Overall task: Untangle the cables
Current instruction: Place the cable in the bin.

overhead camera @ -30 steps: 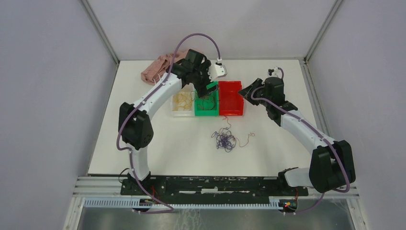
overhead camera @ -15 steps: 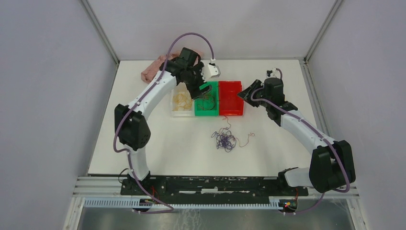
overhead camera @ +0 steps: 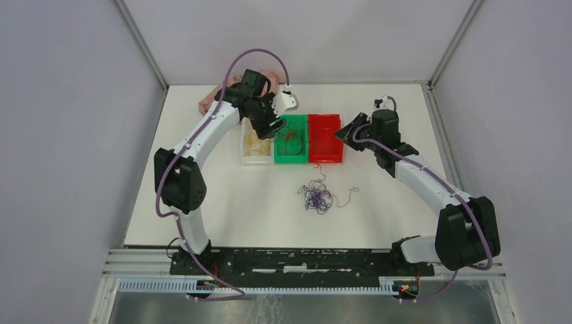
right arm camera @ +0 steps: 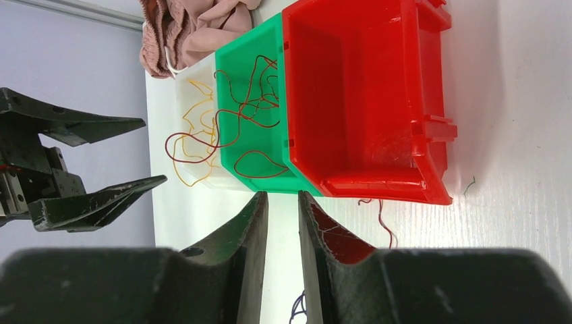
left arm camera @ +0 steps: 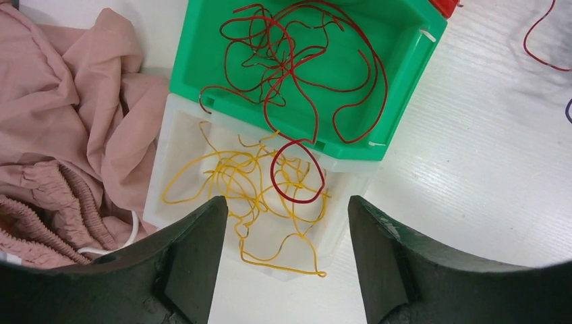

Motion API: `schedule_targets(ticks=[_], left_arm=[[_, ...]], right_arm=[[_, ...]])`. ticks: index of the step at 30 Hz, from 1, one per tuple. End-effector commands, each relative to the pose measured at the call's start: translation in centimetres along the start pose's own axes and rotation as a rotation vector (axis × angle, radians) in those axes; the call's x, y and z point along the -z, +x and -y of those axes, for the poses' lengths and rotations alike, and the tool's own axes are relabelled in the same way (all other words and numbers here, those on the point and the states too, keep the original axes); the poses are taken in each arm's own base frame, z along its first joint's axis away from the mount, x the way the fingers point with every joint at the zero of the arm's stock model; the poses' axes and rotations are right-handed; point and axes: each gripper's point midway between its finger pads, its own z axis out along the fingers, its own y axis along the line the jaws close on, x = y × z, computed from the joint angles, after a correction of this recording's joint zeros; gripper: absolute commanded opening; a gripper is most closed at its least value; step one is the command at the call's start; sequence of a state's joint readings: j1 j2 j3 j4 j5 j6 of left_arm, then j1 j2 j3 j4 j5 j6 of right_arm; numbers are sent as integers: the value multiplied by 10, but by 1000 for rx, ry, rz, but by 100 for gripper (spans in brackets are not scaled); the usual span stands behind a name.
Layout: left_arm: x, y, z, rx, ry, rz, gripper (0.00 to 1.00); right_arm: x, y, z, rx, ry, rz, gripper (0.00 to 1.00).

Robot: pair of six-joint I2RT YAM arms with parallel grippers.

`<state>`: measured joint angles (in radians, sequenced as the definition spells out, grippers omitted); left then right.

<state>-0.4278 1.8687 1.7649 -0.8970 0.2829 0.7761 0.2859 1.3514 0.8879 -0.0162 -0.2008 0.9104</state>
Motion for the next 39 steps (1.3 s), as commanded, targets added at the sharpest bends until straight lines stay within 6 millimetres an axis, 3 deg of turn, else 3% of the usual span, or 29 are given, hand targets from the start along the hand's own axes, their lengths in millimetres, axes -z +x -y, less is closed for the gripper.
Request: schedule_targets(ticks=[1,4,10,16,23,28,33,39], left_arm=[[-5,-3,-3,-33,22,22,67],[-13,0,0,-21,44,14,51],[-22,5,3,-18,65,3,45],[-21,-16,7,22,88,87,4],[-27,-54,33,109,165,195,3],[-47,-65,37,141,175,210,3],[-76,-61,25,149,98,200,3],[-102,-40,-7,98,-113,158,3]], right_arm=[[6,-16,-20,35,-63,51,28],[8,-17,-19,36,-55,58,25],[10,-20,-21,43,-55,66,22],[12,-23,-24,41,-62,77,16],[9,-22,-22,35,-55,74,13],[9,-22,-19,38,-46,76,12],[8,-20,-16,40,-39,73,12],[5,-19,-12,39,-31,68,11]])
